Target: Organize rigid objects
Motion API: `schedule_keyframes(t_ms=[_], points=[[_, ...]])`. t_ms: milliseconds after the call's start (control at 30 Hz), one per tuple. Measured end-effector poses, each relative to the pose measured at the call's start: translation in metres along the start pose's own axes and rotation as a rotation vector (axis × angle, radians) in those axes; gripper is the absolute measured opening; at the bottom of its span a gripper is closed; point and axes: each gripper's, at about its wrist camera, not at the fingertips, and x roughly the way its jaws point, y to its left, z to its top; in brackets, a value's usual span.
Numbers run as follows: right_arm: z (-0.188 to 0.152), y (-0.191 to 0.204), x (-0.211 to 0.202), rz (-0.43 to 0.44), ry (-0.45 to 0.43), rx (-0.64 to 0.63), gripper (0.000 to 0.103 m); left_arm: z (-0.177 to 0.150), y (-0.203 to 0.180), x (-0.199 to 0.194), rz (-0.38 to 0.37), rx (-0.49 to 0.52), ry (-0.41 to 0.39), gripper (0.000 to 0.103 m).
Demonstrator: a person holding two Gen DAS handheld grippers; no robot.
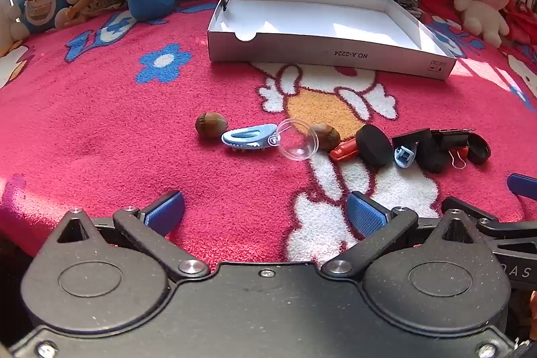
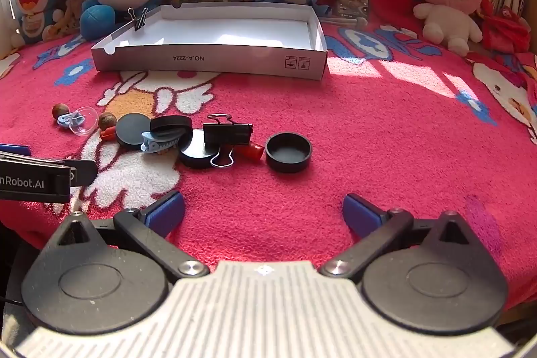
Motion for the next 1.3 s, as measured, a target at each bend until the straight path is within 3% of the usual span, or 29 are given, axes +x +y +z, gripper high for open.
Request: schedule_keyframes(t_ms=[1300], points=[[0.0, 0.0026, -0.0011, -0.01, -0.002, 0.0, 0.103, 0.0, 0.0001, 0.0, 0.001, 0.001, 0.0, 0.103]])
